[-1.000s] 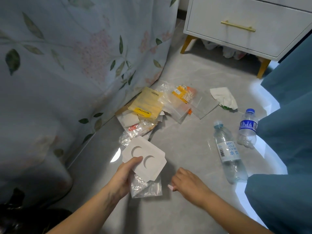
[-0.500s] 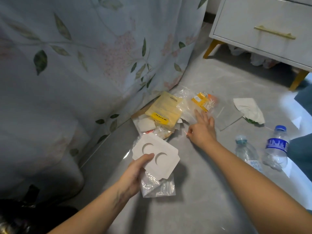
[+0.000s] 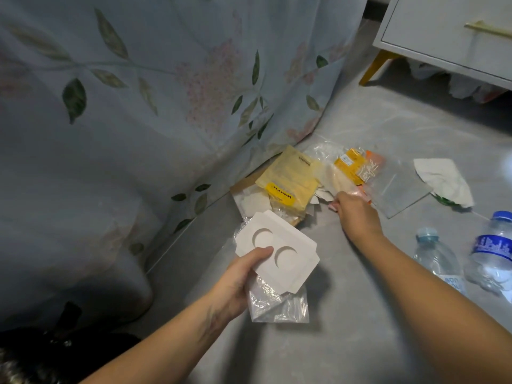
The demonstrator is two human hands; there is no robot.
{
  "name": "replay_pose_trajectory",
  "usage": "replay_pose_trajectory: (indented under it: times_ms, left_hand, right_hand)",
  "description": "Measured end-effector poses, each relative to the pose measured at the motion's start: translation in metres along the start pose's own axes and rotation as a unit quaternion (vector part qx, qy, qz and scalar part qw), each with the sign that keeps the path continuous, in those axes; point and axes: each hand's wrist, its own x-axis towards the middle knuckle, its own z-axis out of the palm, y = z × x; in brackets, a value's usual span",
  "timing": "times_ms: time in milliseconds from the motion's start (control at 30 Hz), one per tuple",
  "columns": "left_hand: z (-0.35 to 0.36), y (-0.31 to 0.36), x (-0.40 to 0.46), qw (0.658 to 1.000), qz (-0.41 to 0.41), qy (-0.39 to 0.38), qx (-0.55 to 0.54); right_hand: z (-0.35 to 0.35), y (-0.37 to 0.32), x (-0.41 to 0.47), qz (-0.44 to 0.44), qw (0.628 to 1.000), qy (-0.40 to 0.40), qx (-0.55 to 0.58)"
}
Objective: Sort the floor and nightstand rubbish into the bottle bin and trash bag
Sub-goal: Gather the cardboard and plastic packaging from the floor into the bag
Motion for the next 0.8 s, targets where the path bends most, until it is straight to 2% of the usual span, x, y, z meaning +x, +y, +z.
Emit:
replay_pose_trajectory:
  times_ms: [100, 167, 267, 367, 467, 500, 567, 667, 800]
  left_hand:
    - [0.000, 0.000, -0.001, 1.000, -0.003, -0.001, 0.004]
    - [0.000, 0.000, -0.001, 1.000, -0.010, -0.003, 0.000]
    - [0.004, 0.000, -0.001, 1.000, -0.026, -0.001, -0.011]
    - [0.011, -0.002, -0.003, 0.999, -0.039, 0.020, -0.006]
    - [0.016, -0.006, -0.007, 0.999, -0.037, 0.022, 0.009]
    - [0.017, -0.007, -0.008, 0.999, -0.032, 0.024, 0.016]
    - [0.020, -0.011, -0.014, 0.999, -0.020, 0.026, 0.030]
    - [0.021, -0.017, -0.027, 0.998, -0.006, 0.017, 0.052]
    - [0.027, -0.028, -0.053, 0.997, 0.015, -0.011, 0.081]
  right_hand:
    - [-0.008, 0.003, -0.005, 0.018, 0.990, 0.076, 0.114]
    - [-0.014, -0.003, -0.017, 0.070, 0.961, 0.128, 0.237]
    - [-0.022, -0.013, -0.040, 0.189, 0.872, 0.163, 0.422]
    - [-0.016, -0.017, -0.065, 0.251, 0.798, 0.128, 0.532]
    - [-0.013, -0.028, -0.084, 0.304, 0.690, 0.094, 0.650]
    - [-0.013, -0.031, -0.088, 0.309, 0.670, 0.085, 0.669]
    - [-0.017, -0.036, -0.094, 0.309, 0.667, 0.077, 0.674]
    - [-0.025, -0.040, -0.101, 0.314, 0.685, 0.070, 0.653]
    - [-0.042, -0.046, -0.115, 0.287, 0.745, 0.026, 0.602]
